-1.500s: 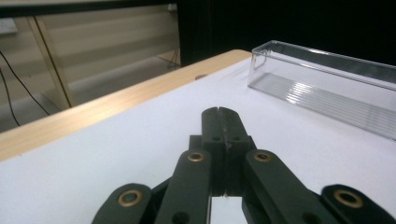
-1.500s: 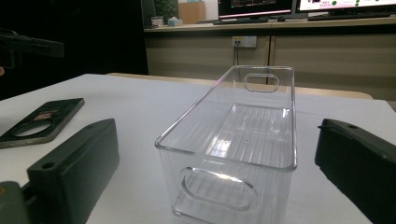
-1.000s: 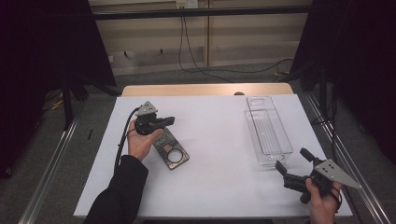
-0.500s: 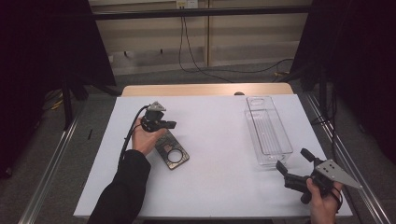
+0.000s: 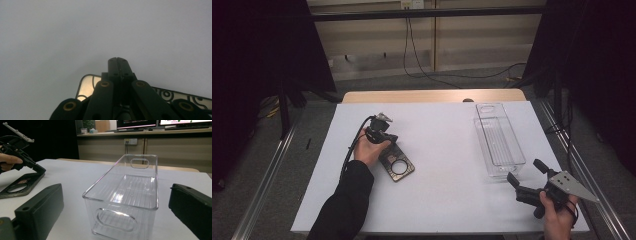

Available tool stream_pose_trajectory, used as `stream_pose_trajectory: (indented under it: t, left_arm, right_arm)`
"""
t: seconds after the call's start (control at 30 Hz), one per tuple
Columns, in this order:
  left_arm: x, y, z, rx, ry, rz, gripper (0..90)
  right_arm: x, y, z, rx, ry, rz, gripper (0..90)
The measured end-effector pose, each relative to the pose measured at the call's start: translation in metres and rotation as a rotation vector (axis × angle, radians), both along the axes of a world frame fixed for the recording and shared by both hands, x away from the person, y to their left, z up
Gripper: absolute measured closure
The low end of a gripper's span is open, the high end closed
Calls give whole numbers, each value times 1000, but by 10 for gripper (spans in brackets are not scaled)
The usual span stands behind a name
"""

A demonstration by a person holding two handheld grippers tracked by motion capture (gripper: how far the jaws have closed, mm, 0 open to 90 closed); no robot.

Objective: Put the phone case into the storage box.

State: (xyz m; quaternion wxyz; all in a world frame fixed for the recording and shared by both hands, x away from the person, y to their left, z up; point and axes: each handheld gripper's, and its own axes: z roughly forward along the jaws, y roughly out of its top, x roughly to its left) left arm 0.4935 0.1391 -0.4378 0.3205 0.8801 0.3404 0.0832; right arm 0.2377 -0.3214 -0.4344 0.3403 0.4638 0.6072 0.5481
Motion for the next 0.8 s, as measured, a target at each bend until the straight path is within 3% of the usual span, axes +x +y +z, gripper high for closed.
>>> stream_pose_trajectory:
  t: [0.23, 0.33, 0.47, 0.8]
  left_arm:
    - [1, -1, -1, 31, -24, 2, 900]
    - [4, -3, -4, 21, -17, 19, 900]
    - [9, -10, -8, 61, -6, -5, 900]
    - [6, 1, -7, 55, 2, -1, 900]
  right_arm:
    - [-1, -1, 0, -1, -1, 0, 0]
    - [-1, -1, 0, -2, -1, 1, 0]
    - [-1, 0, 0, 2, 0, -1, 0]
    - [-2, -1, 0, 2, 0, -3, 0]
